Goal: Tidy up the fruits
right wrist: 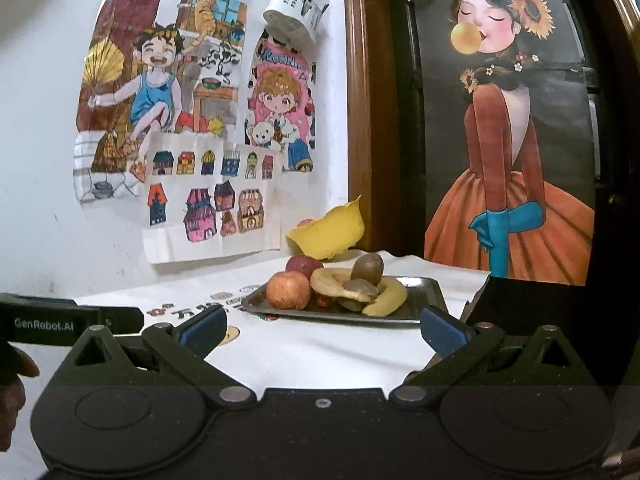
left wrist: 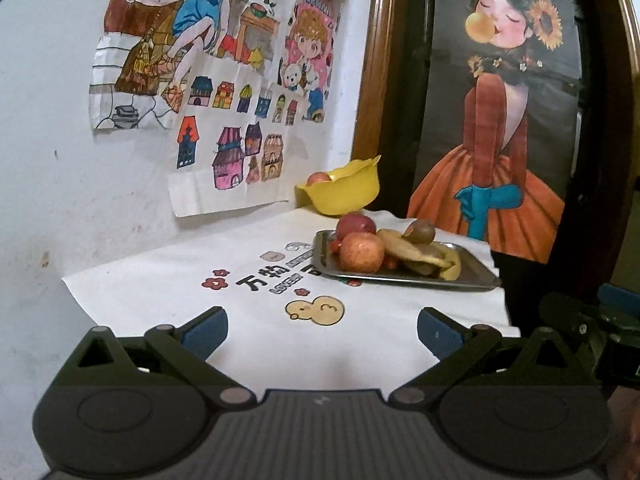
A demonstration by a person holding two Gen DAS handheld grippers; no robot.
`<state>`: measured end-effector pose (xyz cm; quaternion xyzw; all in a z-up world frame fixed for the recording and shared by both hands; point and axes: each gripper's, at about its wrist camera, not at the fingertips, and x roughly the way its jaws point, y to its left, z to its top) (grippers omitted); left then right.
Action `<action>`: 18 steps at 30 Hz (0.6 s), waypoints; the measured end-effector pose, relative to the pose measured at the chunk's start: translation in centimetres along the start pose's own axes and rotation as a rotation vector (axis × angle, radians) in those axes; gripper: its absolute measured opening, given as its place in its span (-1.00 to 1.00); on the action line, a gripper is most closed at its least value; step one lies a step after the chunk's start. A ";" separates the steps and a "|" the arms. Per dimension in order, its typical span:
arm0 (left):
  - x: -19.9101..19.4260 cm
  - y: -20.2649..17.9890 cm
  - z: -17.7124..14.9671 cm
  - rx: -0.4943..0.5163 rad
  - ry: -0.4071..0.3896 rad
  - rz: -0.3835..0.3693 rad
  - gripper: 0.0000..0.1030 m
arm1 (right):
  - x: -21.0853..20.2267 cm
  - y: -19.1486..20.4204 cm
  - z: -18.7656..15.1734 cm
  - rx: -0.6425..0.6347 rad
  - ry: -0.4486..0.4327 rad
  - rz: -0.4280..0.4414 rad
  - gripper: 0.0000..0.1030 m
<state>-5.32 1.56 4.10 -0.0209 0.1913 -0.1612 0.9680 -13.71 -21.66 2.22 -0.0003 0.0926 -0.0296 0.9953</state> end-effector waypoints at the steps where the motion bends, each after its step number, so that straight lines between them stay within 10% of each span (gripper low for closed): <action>1: 0.2 0.1 0.0 -0.001 0.002 0.001 0.99 | 0.2 0.1 -0.2 -0.001 0.006 -0.001 0.99; 18: -0.6 0.0 -1.6 -0.005 -0.089 0.042 0.99 | 0.8 0.2 -1.8 0.115 0.007 -0.079 0.99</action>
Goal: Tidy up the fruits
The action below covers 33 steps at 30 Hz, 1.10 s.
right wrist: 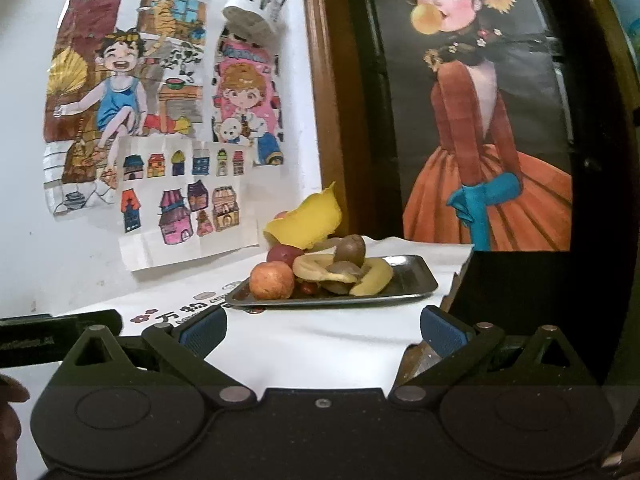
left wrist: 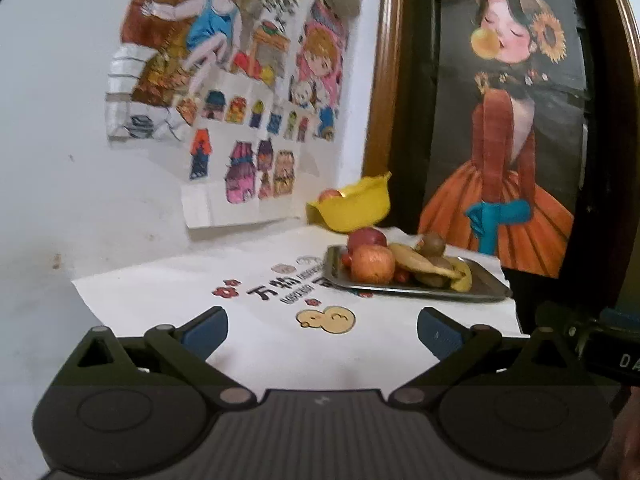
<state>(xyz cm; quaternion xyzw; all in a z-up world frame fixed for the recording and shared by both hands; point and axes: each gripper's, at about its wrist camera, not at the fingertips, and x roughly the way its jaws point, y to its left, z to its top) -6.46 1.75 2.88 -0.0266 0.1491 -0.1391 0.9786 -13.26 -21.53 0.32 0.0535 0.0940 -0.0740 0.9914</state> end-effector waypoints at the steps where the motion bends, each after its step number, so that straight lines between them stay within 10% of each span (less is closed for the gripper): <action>1: -0.2 -0.1 -0.3 0.001 -0.010 0.009 0.99 | 0.0 0.1 -0.2 0.005 0.001 -0.007 0.99; 33: -0.5 1.5 -2.3 -0.040 0.038 0.031 0.99 | 0.2 0.2 -1.8 -0.009 0.057 -0.010 0.99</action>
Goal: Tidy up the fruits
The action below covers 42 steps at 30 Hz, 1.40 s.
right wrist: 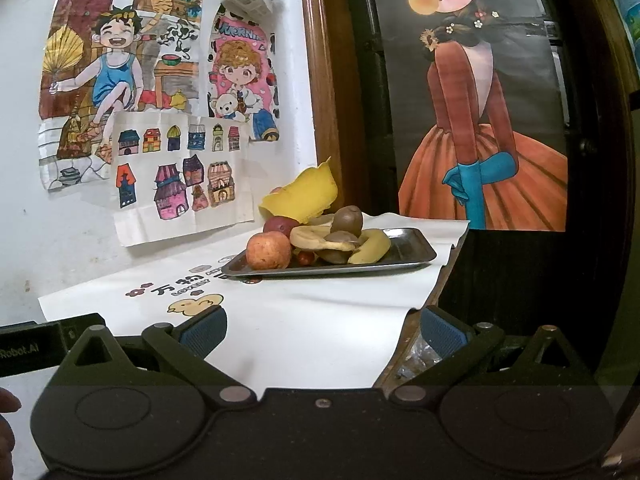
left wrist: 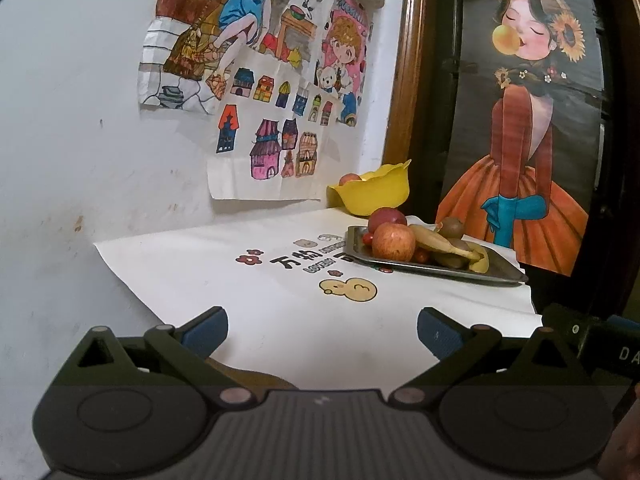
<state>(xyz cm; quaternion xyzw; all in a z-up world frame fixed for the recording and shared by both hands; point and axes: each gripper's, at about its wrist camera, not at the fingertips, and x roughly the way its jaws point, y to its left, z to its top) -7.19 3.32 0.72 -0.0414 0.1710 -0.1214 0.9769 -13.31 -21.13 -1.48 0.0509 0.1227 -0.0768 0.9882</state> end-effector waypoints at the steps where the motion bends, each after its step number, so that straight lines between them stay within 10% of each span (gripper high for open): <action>1: 0.0 0.0 0.0 0.001 0.001 -0.001 0.99 | 0.0 0.0 0.0 0.000 0.000 0.000 0.99; 42: 0.0 -0.1 -0.2 0.000 0.011 0.013 0.99 | -0.3 0.0 0.1 0.013 -0.001 -0.001 0.99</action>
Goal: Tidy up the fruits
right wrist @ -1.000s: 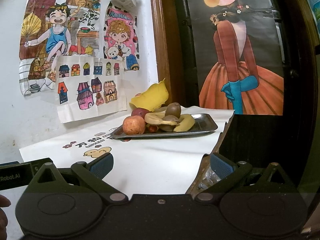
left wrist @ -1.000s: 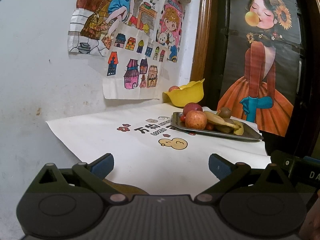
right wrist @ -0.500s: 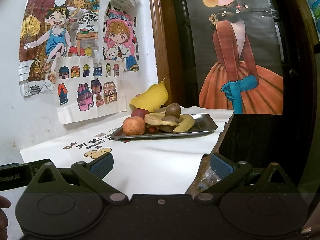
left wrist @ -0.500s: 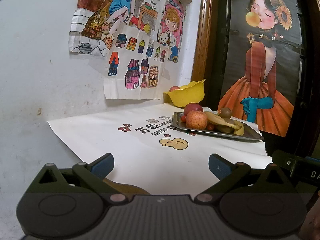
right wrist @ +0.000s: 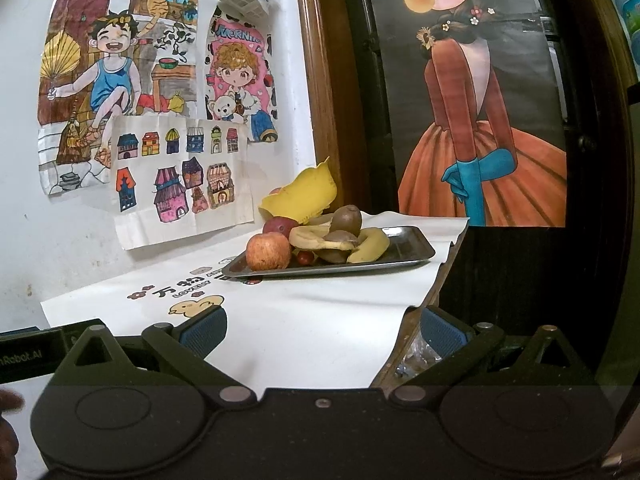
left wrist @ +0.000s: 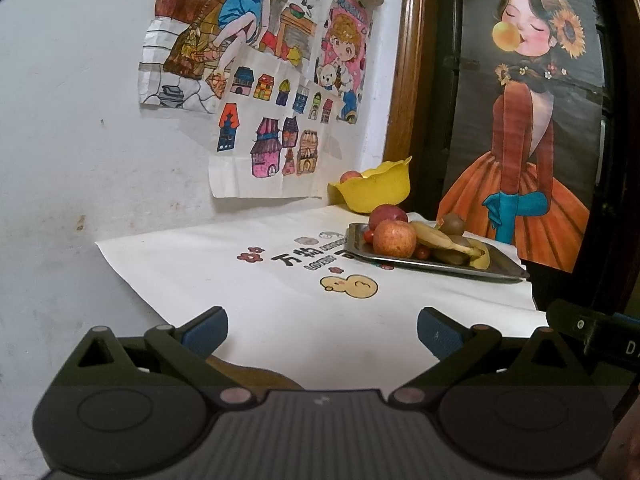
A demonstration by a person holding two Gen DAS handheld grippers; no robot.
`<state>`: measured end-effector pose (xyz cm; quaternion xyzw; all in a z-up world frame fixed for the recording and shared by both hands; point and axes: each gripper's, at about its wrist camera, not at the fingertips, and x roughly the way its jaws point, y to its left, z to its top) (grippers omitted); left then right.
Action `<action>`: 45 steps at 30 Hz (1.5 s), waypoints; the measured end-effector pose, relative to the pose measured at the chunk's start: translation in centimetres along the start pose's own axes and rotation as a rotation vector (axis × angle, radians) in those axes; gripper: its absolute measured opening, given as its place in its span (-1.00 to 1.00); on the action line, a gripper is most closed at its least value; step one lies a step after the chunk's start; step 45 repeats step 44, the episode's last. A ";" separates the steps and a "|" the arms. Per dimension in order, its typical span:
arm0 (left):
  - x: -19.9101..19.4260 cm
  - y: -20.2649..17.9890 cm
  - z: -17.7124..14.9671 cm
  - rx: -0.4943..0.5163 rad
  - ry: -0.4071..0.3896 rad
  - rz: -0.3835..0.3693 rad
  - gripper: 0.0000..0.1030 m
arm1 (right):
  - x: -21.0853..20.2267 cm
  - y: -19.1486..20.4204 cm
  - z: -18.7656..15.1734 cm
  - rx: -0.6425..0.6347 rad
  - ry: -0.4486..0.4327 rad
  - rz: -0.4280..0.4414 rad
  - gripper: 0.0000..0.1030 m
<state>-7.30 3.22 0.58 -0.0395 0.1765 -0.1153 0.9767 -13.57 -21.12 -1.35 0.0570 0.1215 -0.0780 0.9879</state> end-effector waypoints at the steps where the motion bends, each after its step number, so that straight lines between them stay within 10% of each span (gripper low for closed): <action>1: 0.0 0.0 0.0 -0.003 0.004 0.004 0.99 | 0.0 0.0 0.0 0.001 0.000 -0.002 0.99; 45: 0.1 -0.6 -0.4 0.017 0.034 -0.055 0.99 | 0.0 1.6 -0.8 -0.011 0.029 0.013 0.99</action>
